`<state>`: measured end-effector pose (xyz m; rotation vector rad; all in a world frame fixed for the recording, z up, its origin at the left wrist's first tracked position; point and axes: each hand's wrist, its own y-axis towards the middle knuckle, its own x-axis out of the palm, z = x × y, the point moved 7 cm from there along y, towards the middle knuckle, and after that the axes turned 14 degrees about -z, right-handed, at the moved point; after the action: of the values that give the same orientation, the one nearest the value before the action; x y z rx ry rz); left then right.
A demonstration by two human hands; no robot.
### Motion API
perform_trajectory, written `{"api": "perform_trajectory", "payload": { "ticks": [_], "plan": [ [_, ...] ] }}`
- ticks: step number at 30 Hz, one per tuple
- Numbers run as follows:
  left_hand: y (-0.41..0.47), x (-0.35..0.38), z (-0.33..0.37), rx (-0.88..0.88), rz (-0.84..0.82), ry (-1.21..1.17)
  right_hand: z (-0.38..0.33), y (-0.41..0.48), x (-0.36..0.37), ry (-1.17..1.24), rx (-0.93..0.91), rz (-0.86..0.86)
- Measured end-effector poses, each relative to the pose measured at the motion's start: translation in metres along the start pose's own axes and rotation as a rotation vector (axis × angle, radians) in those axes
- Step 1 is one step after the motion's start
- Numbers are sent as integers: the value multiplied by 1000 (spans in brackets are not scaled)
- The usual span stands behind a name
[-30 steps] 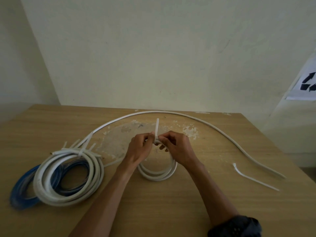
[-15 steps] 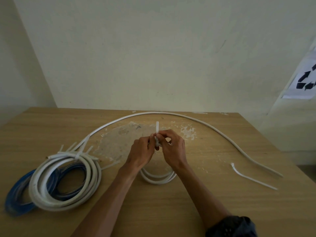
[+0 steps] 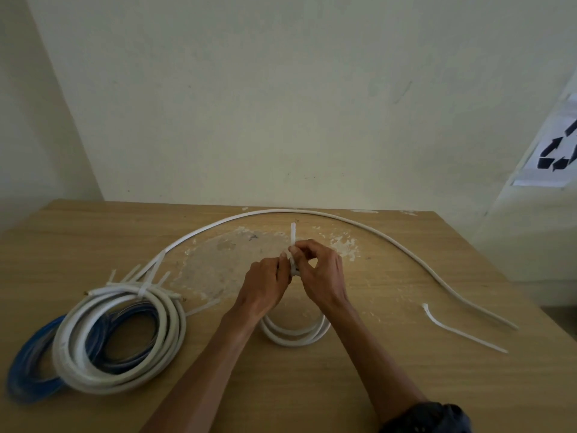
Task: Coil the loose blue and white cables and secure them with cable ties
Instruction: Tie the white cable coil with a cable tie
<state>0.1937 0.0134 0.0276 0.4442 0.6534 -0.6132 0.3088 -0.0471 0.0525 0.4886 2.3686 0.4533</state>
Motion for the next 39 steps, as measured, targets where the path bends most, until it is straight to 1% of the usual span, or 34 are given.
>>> {"api": "perform_trajectory", "payload": {
  "ticks": [2,4,6,9,13,16,19,23,27,28,30,32,34,35,39],
  "plan": [
    [0,1,-2,-9,-11,-10,-2,0,1,-29,-24,-2],
    [0,1,-3,-15,-9,-9,-3,-1,0,1,-40,-4],
    [-1,2,-3,-30,-15,-2,-2,-2,0,25,-15,-10],
    [0,6,-3,-41,-29,22,9,1,2,35,87,-29],
    [4,16,-12,-108,-91,52,33,1,10,83,316,-105],
    [5,21,-15,-135,-119,67,44,2,13,133,393,-141],
    [4,22,-15,-139,-149,61,51,2,18,284,434,-181],
    [3,22,-17,-148,-167,37,54,0,21,359,429,-184],
    [2,23,-20,-174,-177,-22,56,-1,25,350,425,-185],
    [1,22,-21,-182,-167,-52,53,0,24,323,388,-176],
    [-3,17,-21,-209,-153,-107,38,3,18,216,249,-174],
    [-6,9,-21,-237,-116,-138,26,0,19,92,145,-256],
    [-10,-3,-27,-277,-45,-178,20,-10,29,-35,93,-368],
    [-11,-7,-30,-294,-9,-202,17,-15,33,-73,69,-385],
    [-13,-12,-34,-322,38,-266,17,-14,30,-2,81,-282]
  ]
}}
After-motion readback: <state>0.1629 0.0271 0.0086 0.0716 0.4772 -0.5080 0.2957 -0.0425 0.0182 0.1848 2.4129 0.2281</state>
